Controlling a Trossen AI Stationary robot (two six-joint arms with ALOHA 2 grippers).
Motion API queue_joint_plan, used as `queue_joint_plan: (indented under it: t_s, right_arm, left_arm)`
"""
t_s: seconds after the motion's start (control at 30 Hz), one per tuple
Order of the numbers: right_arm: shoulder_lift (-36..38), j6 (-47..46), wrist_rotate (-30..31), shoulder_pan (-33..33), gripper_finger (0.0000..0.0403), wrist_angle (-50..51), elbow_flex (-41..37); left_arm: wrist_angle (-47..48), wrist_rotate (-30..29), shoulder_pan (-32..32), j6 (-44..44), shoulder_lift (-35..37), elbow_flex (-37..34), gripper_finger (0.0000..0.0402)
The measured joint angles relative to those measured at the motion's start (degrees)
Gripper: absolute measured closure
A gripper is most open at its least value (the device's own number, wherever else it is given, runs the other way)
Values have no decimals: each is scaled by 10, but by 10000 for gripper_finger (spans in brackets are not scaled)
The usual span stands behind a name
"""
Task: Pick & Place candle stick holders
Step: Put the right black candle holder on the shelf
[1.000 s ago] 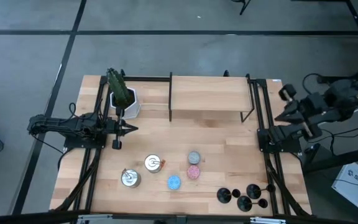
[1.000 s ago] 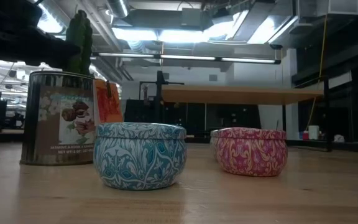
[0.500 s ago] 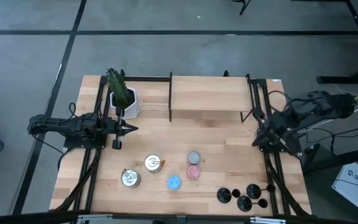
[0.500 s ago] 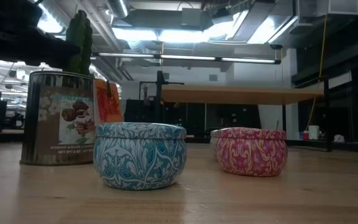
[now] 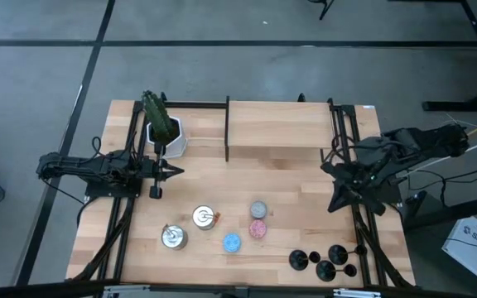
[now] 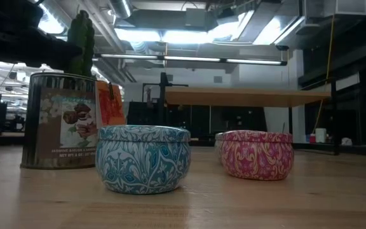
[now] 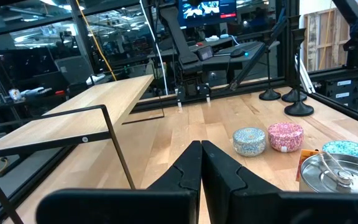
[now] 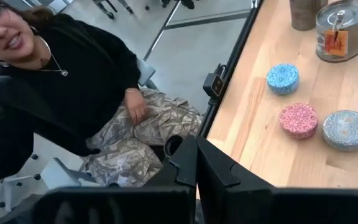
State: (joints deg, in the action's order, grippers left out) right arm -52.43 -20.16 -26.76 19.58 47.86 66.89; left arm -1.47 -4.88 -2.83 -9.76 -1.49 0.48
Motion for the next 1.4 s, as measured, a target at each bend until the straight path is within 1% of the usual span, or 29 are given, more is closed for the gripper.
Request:
queue_joint_plan:
  t_s: [0.17, 0.3, 0.6, 0.67, 0.77, 0.87, 0.97, 1.03, 1.2, 1.27, 1.4]
  right_arm:
    - [-15, 0, 15, 0, 398, -8, 0]
    - [-32, 0, 17, -1, 398, -23, 0]
    - [-66, -1, 14, -1, 398, -22, 0]
    - [-71, -22, 12, -1, 397, -22, 0]
    - [-72, -91, 8, -1, 398, -7, 0]
    - [-72, -139, -17, -1, 398, 14, 0]
    - [-70, -154, -62, -1, 398, 27, 0]
    - [-70, -155, -70, 1, 398, 38, 0]
    - [-72, -147, -30, 4, 398, 77, 0]
    - [-72, -141, -8, 4, 398, 82, 0]
    - [-72, -139, 15, 4, 397, 82, 0]
  left_arm:
    - [0, 0, 0, 0, 0, 0, 398]
    - [0, 0, 0, 0, 0, 0, 398]
    - [0, 0, 0, 0, 0, 0, 398]
    - [0, 0, 0, 0, 0, 0, 398]
    - [0, 0, 0, 0, 0, 0, 398]
    - [0, 0, 0, 0, 0, 0, 398]
    - [0, 0, 0, 0, 0, 0, 398]
    - [0, 0, 0, 0, 0, 0, 398]
    - [0, 0, 0, 0, 0, 0, 398]
    - [0, 0, 0, 0, 0, 0, 398]
    - [0, 0, 0, 0, 0, 0, 398]
